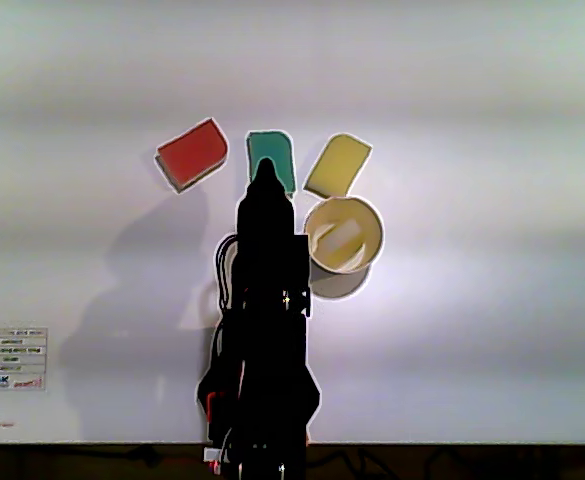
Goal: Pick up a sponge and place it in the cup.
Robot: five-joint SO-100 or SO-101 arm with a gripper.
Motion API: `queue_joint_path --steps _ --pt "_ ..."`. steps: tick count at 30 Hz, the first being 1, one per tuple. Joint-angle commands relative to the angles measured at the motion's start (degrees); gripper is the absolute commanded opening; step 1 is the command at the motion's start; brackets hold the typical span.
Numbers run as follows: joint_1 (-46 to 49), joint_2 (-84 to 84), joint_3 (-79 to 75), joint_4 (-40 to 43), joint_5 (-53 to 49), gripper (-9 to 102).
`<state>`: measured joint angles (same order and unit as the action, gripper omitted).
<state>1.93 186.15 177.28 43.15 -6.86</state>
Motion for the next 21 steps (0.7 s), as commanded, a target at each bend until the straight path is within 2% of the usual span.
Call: queue_joint_path --steps 1,13,21 --pt "0.3 0.7 -0.3 3.4 -0.8 0" --pt "0.4 0.7 -0.2 23.6 -2.4 0" --pt "2.3 0.7 -0.2 32.5 -1.0 0"
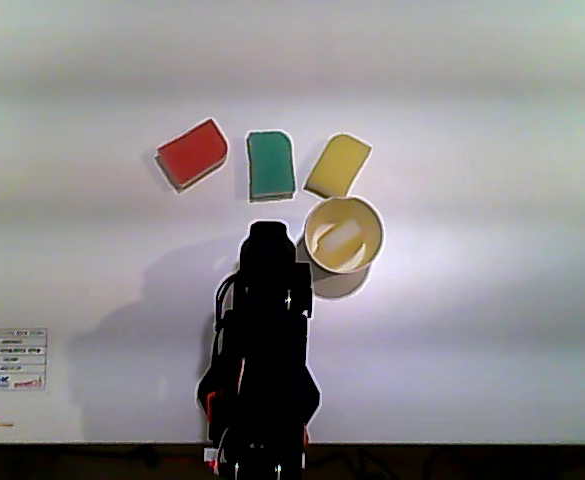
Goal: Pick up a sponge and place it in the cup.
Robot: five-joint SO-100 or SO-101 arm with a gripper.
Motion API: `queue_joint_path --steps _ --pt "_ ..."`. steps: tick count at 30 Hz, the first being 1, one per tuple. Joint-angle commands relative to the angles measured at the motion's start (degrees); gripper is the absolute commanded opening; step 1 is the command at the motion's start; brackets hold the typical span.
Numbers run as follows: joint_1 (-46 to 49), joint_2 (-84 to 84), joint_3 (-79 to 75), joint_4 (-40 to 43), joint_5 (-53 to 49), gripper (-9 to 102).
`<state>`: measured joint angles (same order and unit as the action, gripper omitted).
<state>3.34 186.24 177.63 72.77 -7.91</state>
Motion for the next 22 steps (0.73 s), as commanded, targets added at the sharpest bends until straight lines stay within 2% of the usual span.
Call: queue_joint_path --steps 1,5,22 --pt "0.9 0.6 -0.5 3.7 0.4 0" --pt "1.0 0.6 -0.5 6.8 1.2 0" --pt "1.6 0.6 -0.5 6.9 2.0 0"
